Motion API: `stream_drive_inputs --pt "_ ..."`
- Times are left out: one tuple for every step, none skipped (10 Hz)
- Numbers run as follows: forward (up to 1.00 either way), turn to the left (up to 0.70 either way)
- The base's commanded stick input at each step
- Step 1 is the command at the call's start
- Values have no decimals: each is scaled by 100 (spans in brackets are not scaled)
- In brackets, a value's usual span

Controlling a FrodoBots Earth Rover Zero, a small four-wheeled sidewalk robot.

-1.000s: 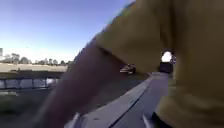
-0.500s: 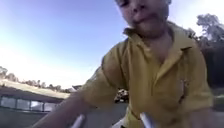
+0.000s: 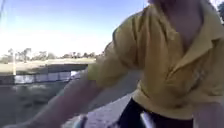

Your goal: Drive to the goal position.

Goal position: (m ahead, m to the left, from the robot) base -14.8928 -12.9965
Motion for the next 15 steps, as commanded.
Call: stream_drive_inputs --pt "-19 0" --pt "-5 0" --pt "0 0" --pt "-3 0" --pt "-14 0" --pt "-14 0" --pt "-15 0" --pt "-21 0" --pt "-27 0" --pt "-32 0" --pt "-39 0" --pt "-78 0" --pt "-25 0" --pt "0 0" --pt "0 0"
